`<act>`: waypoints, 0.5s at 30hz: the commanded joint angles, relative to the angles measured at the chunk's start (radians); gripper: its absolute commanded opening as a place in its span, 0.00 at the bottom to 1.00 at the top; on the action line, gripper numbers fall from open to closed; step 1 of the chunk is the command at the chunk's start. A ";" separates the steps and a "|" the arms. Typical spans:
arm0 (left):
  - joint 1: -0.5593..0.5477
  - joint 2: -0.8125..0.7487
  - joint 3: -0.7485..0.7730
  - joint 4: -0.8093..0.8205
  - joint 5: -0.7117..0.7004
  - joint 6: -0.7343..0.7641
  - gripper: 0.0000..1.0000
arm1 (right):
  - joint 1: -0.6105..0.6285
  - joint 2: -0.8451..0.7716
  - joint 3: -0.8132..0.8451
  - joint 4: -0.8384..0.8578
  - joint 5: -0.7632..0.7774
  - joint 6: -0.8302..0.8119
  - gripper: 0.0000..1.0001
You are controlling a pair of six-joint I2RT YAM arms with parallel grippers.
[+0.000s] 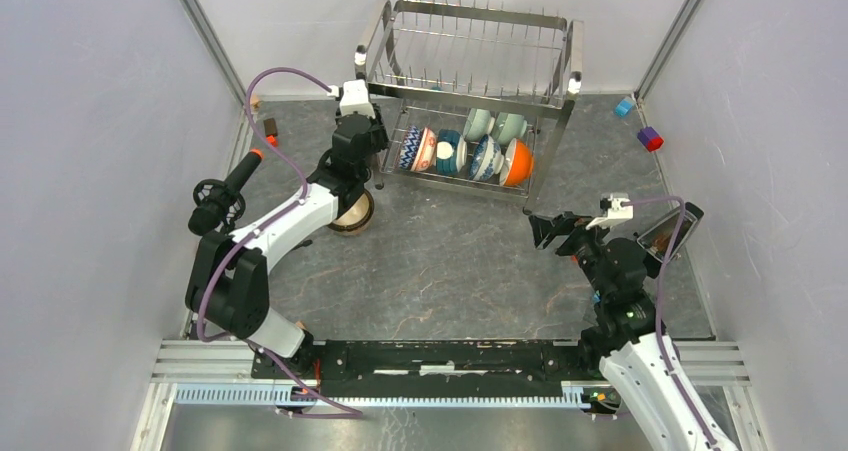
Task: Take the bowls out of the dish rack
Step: Adjust the dish rack at the center of the board.
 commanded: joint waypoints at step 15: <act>-0.019 -0.026 -0.042 0.144 0.175 0.000 0.04 | 0.011 -0.051 0.018 -0.044 0.022 0.003 0.96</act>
